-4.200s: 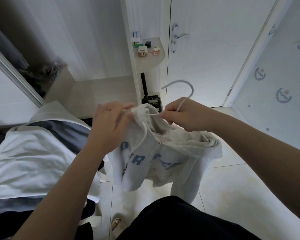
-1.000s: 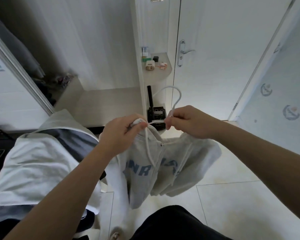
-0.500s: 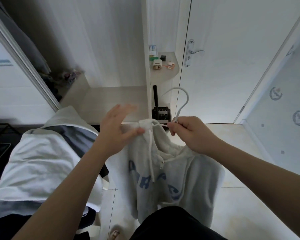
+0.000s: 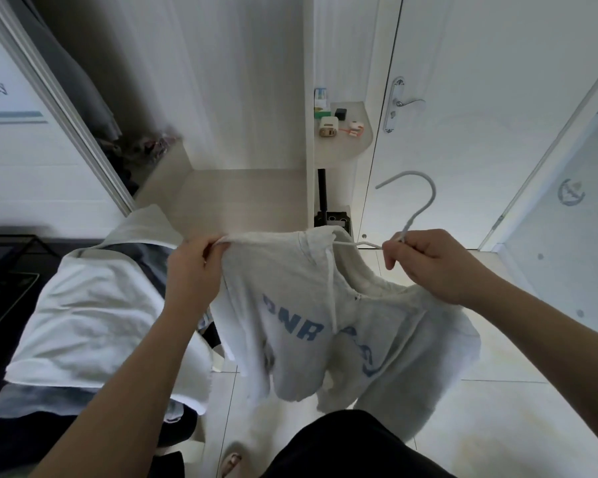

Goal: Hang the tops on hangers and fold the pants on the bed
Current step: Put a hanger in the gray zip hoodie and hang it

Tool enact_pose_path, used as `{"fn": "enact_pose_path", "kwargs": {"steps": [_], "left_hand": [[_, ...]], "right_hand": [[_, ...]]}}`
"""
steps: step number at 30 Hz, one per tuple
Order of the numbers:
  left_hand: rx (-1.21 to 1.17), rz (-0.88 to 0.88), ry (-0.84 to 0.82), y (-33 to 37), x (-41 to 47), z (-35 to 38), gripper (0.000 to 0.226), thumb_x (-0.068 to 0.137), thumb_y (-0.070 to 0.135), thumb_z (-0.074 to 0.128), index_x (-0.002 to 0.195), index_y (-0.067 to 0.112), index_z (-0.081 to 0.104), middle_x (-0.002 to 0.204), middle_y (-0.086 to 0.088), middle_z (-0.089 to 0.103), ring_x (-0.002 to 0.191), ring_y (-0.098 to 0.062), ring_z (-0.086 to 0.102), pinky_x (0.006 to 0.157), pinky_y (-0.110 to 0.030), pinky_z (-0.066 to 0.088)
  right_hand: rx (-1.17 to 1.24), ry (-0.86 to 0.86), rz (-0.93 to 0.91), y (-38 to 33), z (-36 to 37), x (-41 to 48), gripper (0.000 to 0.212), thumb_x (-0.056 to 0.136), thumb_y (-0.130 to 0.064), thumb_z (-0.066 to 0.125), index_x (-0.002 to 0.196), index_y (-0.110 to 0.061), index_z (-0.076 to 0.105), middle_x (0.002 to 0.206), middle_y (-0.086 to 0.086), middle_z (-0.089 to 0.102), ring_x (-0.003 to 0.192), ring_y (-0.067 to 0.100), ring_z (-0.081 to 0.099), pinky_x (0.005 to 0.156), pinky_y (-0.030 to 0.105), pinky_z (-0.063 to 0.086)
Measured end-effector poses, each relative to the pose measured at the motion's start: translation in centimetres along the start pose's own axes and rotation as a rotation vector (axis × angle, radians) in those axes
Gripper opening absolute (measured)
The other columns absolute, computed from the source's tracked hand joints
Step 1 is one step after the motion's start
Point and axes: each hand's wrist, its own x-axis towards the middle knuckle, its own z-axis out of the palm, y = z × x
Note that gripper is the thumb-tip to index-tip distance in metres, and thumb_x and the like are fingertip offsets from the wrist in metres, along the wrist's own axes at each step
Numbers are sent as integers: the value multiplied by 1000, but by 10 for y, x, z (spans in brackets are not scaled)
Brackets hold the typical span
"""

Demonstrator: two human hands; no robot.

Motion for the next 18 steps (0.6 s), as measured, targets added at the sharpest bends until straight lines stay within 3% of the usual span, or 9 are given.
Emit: {"fn": "enact_pose_path", "kwargs": {"steps": [3, 5, 6, 8, 9, 11, 13, 15, 18], "left_hand": [[-108, -266, 192, -4, 20, -20, 24, 100, 16, 50, 102, 7, 72, 89, -2, 68, 90, -30, 64, 80, -31, 43], [-105, -231, 254, 1, 35, -34, 28, 97, 16, 46, 100, 5, 72, 88, -5, 68, 90, -34, 64, 83, -34, 46], [-57, -88, 187, 10, 39, -36, 30, 96, 15, 46, 99, 2, 72, 90, -9, 69, 92, -35, 65, 85, -36, 47], [15, 290, -121, 36, 40, -31, 37, 98, 25, 43, 100, 4, 74, 98, -12, 72, 99, -34, 66, 91, -44, 50], [0, 342, -333, 51, 35, -25, 41, 99, 38, 40, 101, 14, 73, 101, -4, 72, 101, -27, 66, 92, -42, 50], [-32, 296, -603, 73, 19, -9, 30, 95, 61, 38, 91, 40, 58, 89, 13, 65, 84, 0, 58, 74, -34, 48], [-47, 289, -591, 79, 9, 7, 26, 96, 62, 46, 79, 42, 44, 73, 14, 53, 66, -1, 50, 59, -26, 35], [-88, 274, -500, 81, 8, 14, 24, 98, 52, 49, 78, 40, 44, 69, 12, 51, 63, -4, 49, 58, -26, 32], [-154, 236, -394, 80, 17, 15, 27, 100, 45, 52, 82, 24, 51, 67, 9, 52, 62, -8, 49, 58, -28, 37]], "right_hand": [[-2, -27, -4, -3, -1, -5, 35, 95, -38, 53, 67, -24, 66, 49, -5, 43, 47, 13, 38, 48, 22, 35], [-2, -32, -17, -8, 2, -6, 35, 94, -41, 53, 67, -23, 67, 50, -7, 44, 47, 11, 38, 48, 18, 35], [-9, -36, -26, -11, 5, -5, 36, 96, -40, 54, 67, -22, 67, 49, -7, 44, 47, 9, 38, 48, 16, 35], [-26, -45, -49, -16, 13, 0, 37, 99, -36, 56, 67, -21, 66, 47, -9, 43, 44, 5, 36, 47, 15, 33], [-39, -50, -62, -19, 17, 5, 37, 100, -35, 56, 67, -20, 66, 46, -10, 43, 43, 4, 36, 47, 14, 34], [-71, -51, -97, -26, 26, 13, 38, 101, -34, 56, 68, -17, 65, 45, -14, 46, 43, 4, 41, 50, 12, 36], [-88, -36, -119, -29, 28, 22, 38, 101, -31, 56, 69, -13, 66, 45, -17, 47, 45, 2, 45, 51, 10, 36], [-94, -30, -127, -30, 24, 27, 34, 100, -31, 57, 73, -13, 67, 47, -18, 50, 47, 1, 47, 51, 9, 36], [-118, -37, -183, -21, 5, 29, 10, 98, -31, 61, 98, -25, 69, 83, -18, 67, 79, -1, 62, 71, 11, 45]]}}
